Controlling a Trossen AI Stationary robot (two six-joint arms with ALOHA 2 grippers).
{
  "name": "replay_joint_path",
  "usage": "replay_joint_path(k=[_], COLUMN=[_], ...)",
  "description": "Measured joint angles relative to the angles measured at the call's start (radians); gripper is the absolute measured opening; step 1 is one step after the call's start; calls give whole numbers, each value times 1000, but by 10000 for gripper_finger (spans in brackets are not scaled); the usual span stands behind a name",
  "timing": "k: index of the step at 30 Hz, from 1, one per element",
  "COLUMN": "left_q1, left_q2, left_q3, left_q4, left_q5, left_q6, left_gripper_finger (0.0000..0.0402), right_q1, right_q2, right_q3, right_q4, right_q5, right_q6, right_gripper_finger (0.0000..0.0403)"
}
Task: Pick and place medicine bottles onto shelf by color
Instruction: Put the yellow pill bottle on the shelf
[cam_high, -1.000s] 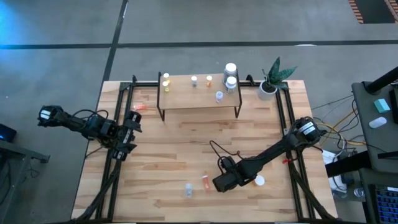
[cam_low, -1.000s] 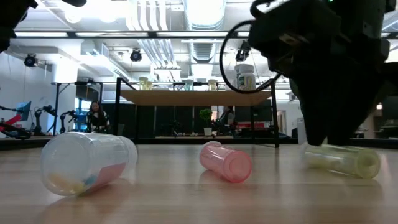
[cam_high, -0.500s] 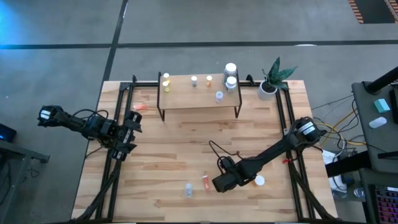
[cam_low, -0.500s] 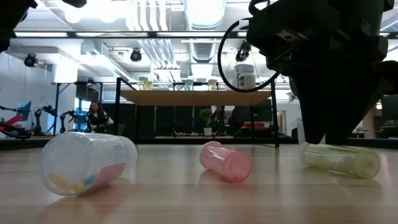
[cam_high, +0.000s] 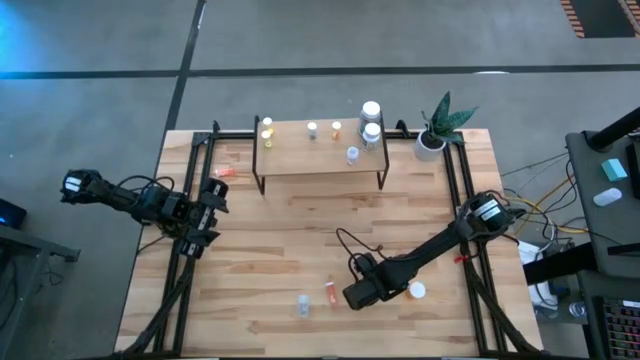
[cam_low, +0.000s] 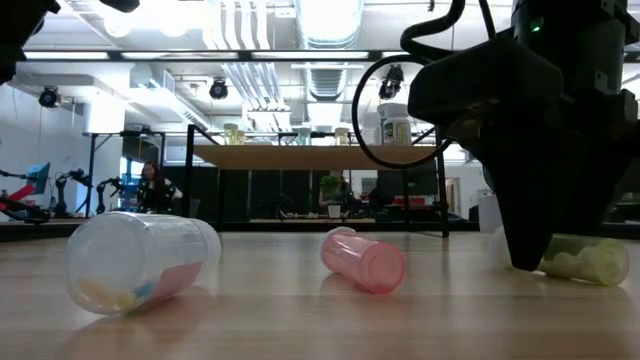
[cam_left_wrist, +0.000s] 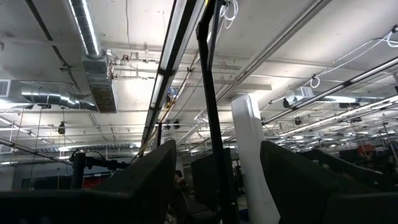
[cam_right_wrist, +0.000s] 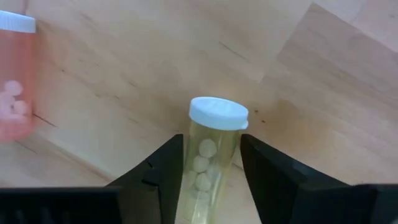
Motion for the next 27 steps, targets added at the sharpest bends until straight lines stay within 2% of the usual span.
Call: replay_joint_path(k=[7, 13, 24, 27], left_q1=[0, 0, 0, 0], left_q2=[0, 0, 0, 0], left_q3=[0, 0, -5, -5], left_q4=[0, 0, 0, 0], left_q5=[0, 0, 0, 0], left_q6=[0, 0, -1, -2], left_gripper_finger=[217, 217, 217, 217], right_q1=[0, 1, 5, 5], right_q2=[0, -1, -34, -52], right_q3=[0, 4, 75, 82], right_q4=[3, 6, 25, 37], right_q5=[0, 34, 249, 338], right_q6=[-18, -33, -150, -194], right_gripper_finger=[97, 94, 98, 98])
